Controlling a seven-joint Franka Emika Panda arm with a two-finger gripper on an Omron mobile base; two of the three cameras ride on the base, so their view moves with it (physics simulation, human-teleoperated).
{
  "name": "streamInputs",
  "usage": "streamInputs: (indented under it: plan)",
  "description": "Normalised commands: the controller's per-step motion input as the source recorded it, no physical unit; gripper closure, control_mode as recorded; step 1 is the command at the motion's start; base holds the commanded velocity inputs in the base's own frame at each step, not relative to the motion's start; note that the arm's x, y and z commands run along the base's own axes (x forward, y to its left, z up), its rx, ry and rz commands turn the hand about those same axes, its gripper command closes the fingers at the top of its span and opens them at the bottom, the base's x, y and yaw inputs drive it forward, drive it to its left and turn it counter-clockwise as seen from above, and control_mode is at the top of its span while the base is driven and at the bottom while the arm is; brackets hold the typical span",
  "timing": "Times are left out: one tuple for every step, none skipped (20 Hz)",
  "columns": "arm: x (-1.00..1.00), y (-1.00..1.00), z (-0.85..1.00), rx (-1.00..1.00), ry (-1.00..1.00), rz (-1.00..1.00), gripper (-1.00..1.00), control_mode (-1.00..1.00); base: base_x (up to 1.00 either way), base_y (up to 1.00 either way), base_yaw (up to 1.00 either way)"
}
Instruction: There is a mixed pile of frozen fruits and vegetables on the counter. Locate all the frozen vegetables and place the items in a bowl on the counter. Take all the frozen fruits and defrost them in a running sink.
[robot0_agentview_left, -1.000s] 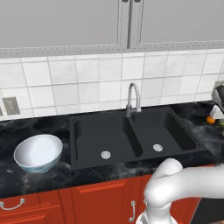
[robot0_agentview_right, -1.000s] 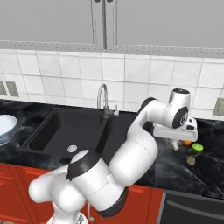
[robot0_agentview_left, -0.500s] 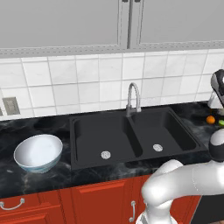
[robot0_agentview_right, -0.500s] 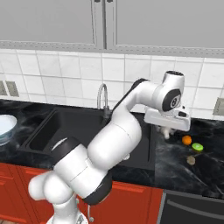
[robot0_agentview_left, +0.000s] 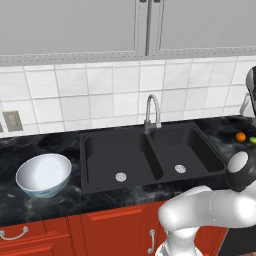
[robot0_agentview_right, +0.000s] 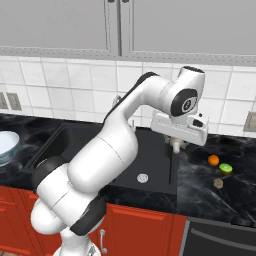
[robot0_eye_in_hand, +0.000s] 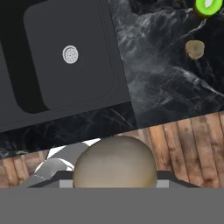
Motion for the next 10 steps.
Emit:
streamInputs:
  plan:
    - [-0.05,0.56,0.01,0.08,-0.16,-0.06,1.00,-1.00,0.00,0.00,0.00]
    - [0.00,0.58,0.00,0.07,-0.17,-0.06,1.00,-1.00,0.00,0.00,0.00]
    - [0.00,0.63,0.01,0.07,-0.17,-0.07,1.00,-1.00,0.00,0.00,0.00]
    - [0.00,0.66,0.01,0.06,-0.17,-0.06,1.00,-1.00,0.00,0.00,0.00]
    - [0.00,0.69,0.02,0.04,-0.17,-0.05,1.00,-1.00,0.00,0.00,0.00]
    - [0.00,0.75,0.01,0.03,-0.18,-0.05,1.00,-1.00,0.00,0.00,0.00]
    - [0.00,0.79,0.00,0.00,-0.20,-0.06,1.00,-1.00,0.00,0.00,0.00]
    - [-0.01,0.84,0.01,0.00,-0.18,-0.05,1.00,-1.00,0.00,0.00,0.00]
    - [-0.04,0.87,0.01,0.00,-0.19,-0.05,1.00,-1.00,0.00,0.00,0.00]
    - [-0.06,0.93,0.04,0.00,-0.19,-0.04,1.00,-1.00,0.00,0.00,0.00]
